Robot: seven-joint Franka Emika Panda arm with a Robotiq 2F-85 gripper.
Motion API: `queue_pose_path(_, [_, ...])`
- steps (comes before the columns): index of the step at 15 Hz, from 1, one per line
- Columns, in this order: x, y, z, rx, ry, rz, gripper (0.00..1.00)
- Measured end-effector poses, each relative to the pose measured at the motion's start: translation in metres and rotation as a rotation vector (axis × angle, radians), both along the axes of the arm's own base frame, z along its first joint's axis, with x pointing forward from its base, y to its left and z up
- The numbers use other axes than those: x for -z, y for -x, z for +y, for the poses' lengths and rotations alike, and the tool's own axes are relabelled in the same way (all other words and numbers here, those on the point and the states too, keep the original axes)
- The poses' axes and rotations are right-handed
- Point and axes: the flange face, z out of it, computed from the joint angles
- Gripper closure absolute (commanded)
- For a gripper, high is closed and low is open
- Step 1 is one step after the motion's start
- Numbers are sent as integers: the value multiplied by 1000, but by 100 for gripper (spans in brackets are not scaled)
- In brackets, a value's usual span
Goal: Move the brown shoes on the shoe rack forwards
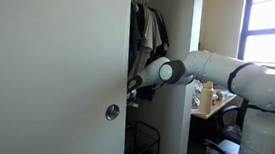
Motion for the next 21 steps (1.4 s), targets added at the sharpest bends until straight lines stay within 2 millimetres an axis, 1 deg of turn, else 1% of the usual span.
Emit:
queue_pose_path(1, [4,-1,1,0,-1,-3,0])
queue_pose_path(2, [7,-1,2,0,-2,-5,25])
queue_pose_path(3, [10,-2,3,0,-4,-8,28])
queue_pose_path(4, [12,-3,4,0,-5,-11,34])
queue_pose_path(6, [16,-4,4,1,-7,-17,51])
queue_pose_path(7, [17,-5,4,2,-7,-20,57])
queue_pose_path(8, [18,-6,4,2,-8,-23,66])
queue_pose_path(9, [18,-7,3,3,-8,-26,72])
queue_pose_path(10, [18,-7,3,4,-8,-28,81])
queue_pose_path(11, [17,-8,3,5,-9,-29,87])
queue_pose_path(12, [17,-8,2,5,-9,-31,95])
queue_pose_path(15, [17,-9,1,-5,-18,-30,100])
queue_pose_path(16, [17,-9,0,-9,-22,-29,96])
queue_pose_path(21, [17,-10,-3,-13,-42,-29,96])
